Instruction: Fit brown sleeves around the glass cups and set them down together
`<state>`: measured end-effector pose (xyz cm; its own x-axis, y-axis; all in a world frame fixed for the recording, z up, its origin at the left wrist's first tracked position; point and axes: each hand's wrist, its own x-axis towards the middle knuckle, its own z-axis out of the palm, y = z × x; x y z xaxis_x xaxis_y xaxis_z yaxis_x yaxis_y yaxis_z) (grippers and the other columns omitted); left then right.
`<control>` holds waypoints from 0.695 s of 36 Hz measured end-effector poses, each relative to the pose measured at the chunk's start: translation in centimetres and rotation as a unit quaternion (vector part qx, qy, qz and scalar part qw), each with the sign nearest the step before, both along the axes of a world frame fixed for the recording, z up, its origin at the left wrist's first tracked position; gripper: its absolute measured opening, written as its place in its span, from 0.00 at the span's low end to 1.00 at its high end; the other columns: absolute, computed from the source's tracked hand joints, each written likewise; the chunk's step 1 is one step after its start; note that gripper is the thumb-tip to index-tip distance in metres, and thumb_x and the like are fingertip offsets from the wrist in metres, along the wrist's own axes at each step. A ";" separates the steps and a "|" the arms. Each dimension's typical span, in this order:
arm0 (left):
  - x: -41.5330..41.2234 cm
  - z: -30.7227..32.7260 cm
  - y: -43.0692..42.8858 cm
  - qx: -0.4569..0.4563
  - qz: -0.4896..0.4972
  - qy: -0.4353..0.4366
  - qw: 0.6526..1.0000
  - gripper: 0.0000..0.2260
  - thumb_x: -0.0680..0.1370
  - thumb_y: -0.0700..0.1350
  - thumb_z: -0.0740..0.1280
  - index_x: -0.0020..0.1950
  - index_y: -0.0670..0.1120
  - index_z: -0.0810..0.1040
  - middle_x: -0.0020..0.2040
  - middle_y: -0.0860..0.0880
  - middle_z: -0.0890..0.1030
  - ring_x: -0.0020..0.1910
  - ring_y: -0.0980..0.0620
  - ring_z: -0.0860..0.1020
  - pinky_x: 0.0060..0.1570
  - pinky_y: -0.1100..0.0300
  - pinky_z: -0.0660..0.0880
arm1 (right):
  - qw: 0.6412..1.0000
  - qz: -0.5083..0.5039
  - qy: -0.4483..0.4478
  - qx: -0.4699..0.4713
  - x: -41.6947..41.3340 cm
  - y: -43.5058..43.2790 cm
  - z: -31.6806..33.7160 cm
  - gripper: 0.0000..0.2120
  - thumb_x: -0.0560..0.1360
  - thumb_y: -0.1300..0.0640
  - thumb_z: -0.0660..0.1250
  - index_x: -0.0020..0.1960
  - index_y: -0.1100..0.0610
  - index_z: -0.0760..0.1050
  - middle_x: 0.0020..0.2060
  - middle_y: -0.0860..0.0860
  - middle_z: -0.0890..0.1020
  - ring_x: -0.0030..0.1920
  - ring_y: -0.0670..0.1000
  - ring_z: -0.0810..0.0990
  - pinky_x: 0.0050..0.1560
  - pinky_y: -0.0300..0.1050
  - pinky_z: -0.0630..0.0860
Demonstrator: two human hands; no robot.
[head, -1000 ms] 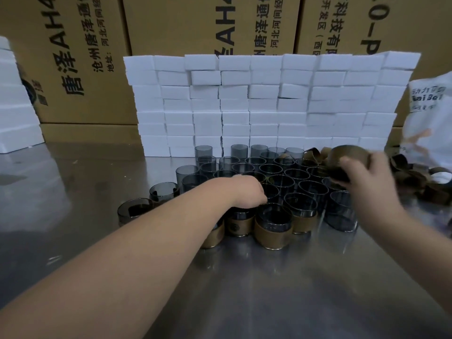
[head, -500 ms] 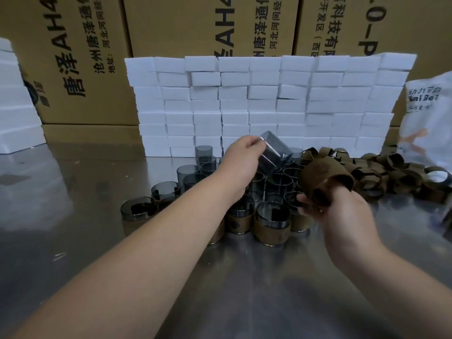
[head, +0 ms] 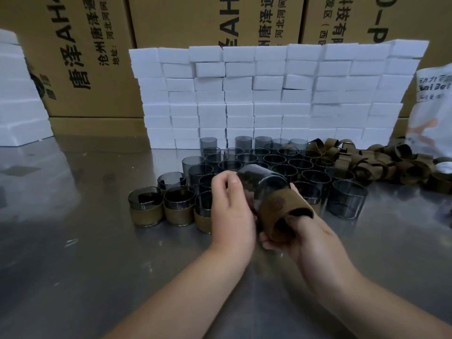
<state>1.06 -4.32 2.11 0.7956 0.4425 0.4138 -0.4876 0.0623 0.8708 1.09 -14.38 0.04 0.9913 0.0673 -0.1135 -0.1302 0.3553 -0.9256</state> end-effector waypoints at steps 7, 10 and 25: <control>-0.3 -0.7 0.1 0.096 0.016 -0.029 0.995 0.07 0.75 0.54 0.53 0.47 0.58 0.68 0.35 0.55 0.73 0.32 0.63 0.72 0.34 0.70 0.69 | 0.994 0.019 -0.091 0.057 -2.0 -0.4 -0.2 0.22 0.77 0.67 0.51 0.58 0.52 0.79 0.50 0.55 0.84 0.48 0.54 0.84 0.36 0.43 0.79; -0.4 -1.0 0.3 0.142 0.036 -0.029 0.989 0.08 0.76 0.54 0.52 0.45 0.58 0.71 0.38 0.57 0.76 0.36 0.66 0.75 0.37 0.73 0.69 | 0.993 0.018 -0.096 0.062 -2.3 0.0 0.4 0.26 0.77 0.67 0.50 0.43 0.48 0.84 0.47 0.56 0.85 0.49 0.56 0.83 0.37 0.44 0.80; -2.8 -0.6 1.3 0.464 -0.008 -0.074 0.883 0.42 0.71 0.73 0.37 0.73 0.43 0.44 0.75 0.48 0.50 0.75 0.52 0.50 0.73 0.62 0.49 | 0.982 -0.030 -0.171 -0.070 -2.7 -0.9 1.1 0.15 0.68 0.51 0.58 0.43 0.41 0.83 0.45 0.51 0.85 0.52 0.54 0.82 0.59 0.58 0.75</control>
